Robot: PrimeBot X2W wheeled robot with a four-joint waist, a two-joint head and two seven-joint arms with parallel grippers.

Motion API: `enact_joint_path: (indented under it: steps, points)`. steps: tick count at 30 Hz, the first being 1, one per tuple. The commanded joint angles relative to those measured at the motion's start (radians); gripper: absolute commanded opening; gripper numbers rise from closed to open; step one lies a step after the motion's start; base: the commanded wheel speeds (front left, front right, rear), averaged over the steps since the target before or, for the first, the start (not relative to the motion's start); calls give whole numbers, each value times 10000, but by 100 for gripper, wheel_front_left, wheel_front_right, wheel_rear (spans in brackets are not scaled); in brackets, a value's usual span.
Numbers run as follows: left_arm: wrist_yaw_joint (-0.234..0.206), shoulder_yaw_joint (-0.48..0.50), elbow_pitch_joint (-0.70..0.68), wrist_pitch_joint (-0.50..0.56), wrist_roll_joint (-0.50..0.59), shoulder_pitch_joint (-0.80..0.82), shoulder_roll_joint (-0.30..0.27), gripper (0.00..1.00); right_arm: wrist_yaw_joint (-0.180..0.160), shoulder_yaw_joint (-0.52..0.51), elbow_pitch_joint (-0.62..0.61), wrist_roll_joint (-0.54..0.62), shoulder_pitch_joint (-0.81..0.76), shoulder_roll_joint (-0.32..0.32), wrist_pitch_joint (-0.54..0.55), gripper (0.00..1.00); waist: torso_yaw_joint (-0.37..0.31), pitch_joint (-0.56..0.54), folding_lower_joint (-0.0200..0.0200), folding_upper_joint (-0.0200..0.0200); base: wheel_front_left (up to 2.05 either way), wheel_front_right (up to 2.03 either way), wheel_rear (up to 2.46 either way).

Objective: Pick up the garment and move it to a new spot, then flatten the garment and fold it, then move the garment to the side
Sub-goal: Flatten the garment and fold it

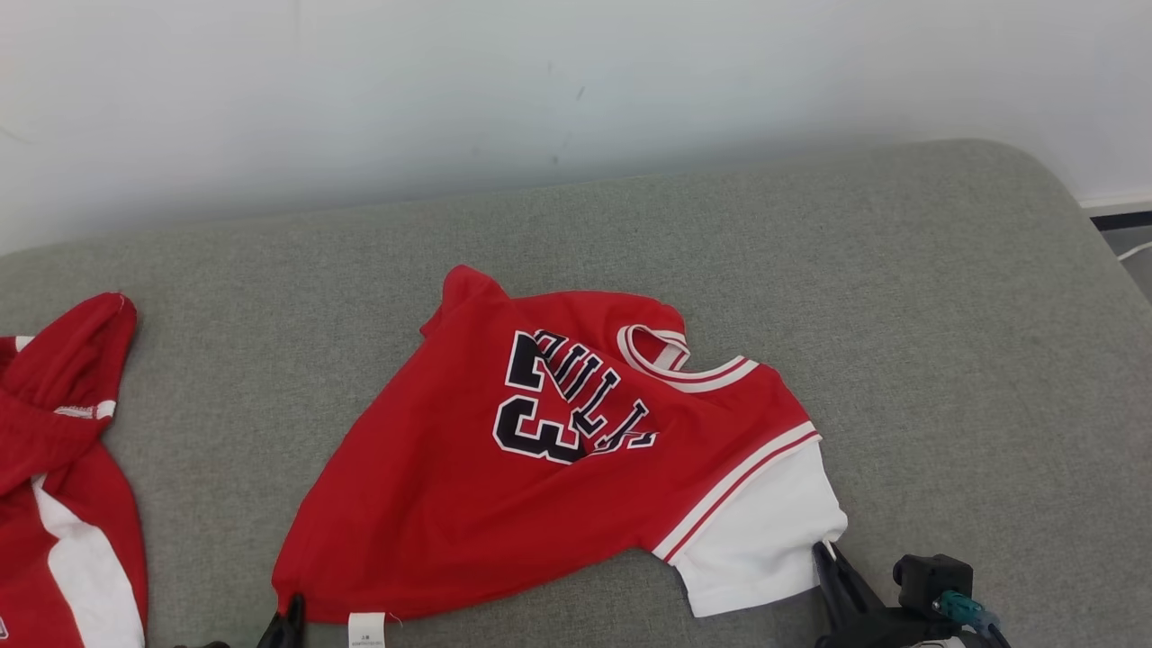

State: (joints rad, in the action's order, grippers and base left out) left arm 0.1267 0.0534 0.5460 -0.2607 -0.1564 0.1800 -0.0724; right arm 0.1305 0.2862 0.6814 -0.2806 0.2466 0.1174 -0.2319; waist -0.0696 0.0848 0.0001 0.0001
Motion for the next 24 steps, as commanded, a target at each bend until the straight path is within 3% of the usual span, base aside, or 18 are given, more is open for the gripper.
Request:
enact_joint_path:
  steps: [1,16,24]
  points:
    - [-4,58,-155,-26,-7,-172,-25,0,5,87,-31,-87,35,28,-70,0,17,-79,-1,-1,0,0,0]
    - [17,-55,-2223,-28,494,-325,-133,0,5,844,-2139,-1276,9,449,323,0,2,-560,-1,-1,0,0,0]
    - [25,-770,-2490,117,515,1044,-1011,0,5,1494,-3170,-1894,1254,953,948,0,-244,-368,-1,-1,0,0,0]
